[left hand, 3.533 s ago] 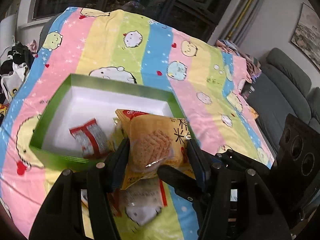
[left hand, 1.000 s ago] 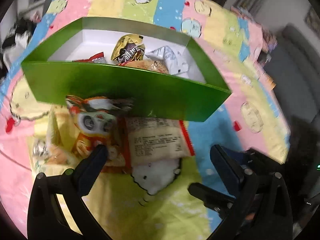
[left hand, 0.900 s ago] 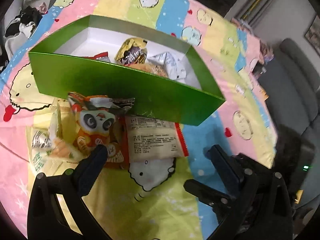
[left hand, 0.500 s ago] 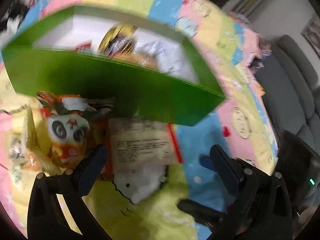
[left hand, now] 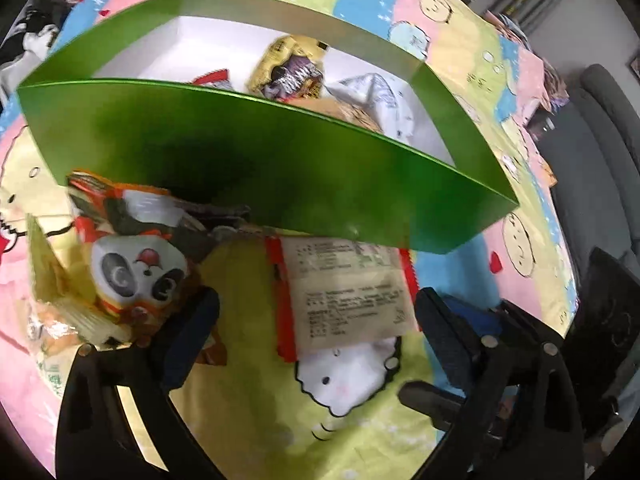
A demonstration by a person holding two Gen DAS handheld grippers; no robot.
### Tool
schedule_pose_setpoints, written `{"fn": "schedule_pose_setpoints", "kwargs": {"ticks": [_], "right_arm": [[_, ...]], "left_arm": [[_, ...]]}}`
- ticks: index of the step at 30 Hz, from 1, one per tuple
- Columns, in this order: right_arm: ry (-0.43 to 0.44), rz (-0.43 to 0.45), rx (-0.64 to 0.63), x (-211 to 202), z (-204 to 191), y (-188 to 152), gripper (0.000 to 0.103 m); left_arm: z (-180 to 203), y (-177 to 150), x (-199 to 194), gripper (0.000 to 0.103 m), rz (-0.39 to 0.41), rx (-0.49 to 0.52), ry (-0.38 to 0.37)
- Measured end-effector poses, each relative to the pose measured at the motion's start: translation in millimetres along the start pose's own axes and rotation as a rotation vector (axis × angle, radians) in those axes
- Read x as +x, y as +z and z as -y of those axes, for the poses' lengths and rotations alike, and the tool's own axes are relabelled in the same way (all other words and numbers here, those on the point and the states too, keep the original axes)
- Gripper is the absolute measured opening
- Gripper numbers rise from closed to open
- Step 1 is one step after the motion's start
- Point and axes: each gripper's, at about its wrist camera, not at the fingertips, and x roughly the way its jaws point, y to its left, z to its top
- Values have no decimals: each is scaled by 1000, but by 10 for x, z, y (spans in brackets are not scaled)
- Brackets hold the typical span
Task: Organize snacks
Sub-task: 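Move the right gripper back to the white-and-red printed packet, then grasp the white-and-red printed packet with the right gripper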
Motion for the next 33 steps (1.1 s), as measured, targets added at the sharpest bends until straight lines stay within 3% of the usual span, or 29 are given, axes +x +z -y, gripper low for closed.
{"fn": "schedule_pose_setpoints", "kwargs": {"ticks": [3,7,8,10,13,18,21,23,33], "right_arm": [[-1,4,-1,40,5,59,83],[18,4,7,105,21,122,80],[19,3,5,128,29,139,77],[21,0,2,147,29,143,71],[37,-12,0,197,15,154,56],[4,-20,-25,223,-65,143,40],[13,-17,-11,195,-40,123,33],[9,-18,-21,177,-53,98,31],[-17,-3,-45,-17,-172,-73,31]], "left_arm": [[56,-5,130,96,-41,-31,-51],[118,-15,126,92,0,-15,-10],[101,-15,93,89,8,-23,-14],[36,-24,66,70,21,-38,-9],[-37,-40,30,58,31,-45,-8],[9,-59,38,56,39,-43,-28],[19,-84,10,49,46,-45,-34],[32,-103,9,44,48,-41,-28],[123,-240,-106,42,52,-42,-43]]}}
